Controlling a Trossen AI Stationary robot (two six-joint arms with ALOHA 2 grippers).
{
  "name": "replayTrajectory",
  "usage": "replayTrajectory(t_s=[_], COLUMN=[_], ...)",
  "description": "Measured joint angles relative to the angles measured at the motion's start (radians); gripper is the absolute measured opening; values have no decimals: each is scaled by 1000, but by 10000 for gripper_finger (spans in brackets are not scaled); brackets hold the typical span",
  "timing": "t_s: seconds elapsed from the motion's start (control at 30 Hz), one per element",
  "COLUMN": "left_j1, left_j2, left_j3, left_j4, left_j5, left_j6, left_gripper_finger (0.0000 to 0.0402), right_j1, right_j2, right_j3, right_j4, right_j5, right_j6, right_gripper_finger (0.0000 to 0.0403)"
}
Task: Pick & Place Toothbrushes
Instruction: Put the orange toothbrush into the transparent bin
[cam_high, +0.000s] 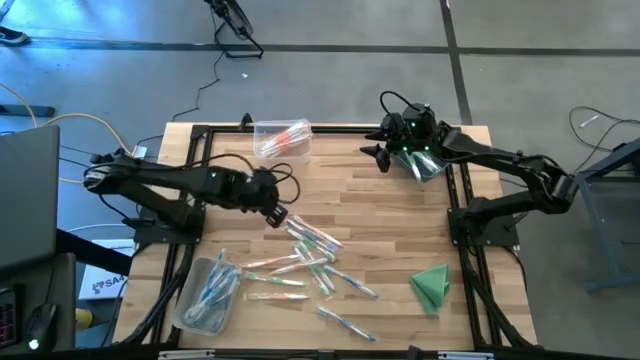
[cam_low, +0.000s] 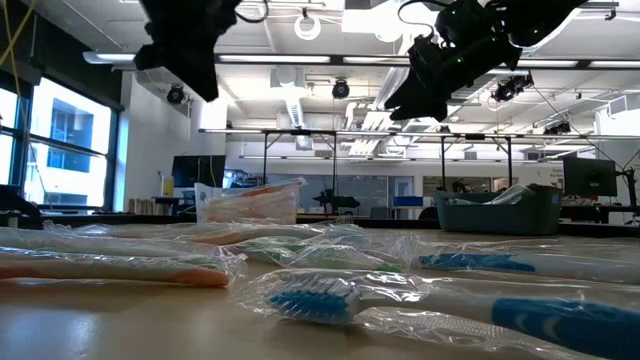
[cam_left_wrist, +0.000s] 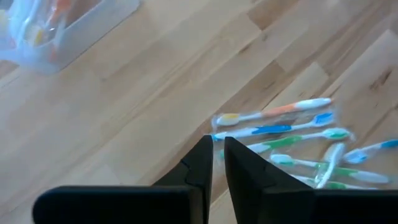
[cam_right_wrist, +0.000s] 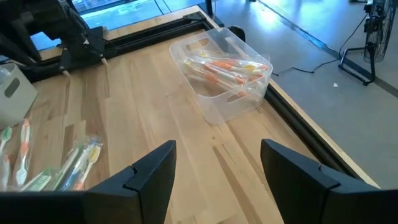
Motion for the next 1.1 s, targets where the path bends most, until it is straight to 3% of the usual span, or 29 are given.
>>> replayTrajectory(t_s=[0.43,0.83,1.1], left_j1=[168,238,260], left_j2=[96,208,262], left_j3=[0,0,0], left_j4=[168,315,443], left_j5=[28,194,218], left_j6=[505,893,1018], left_gripper_finger=[37,38,39], right_j1=[-5,-20,-20], right_j2=[0,0,0], right_j3=[0,0,0], right_j4=[-24,-74,-220], right_j5=[8,9,9], right_j6=[-1,10,1], right_gripper_finger=[226,226,226])
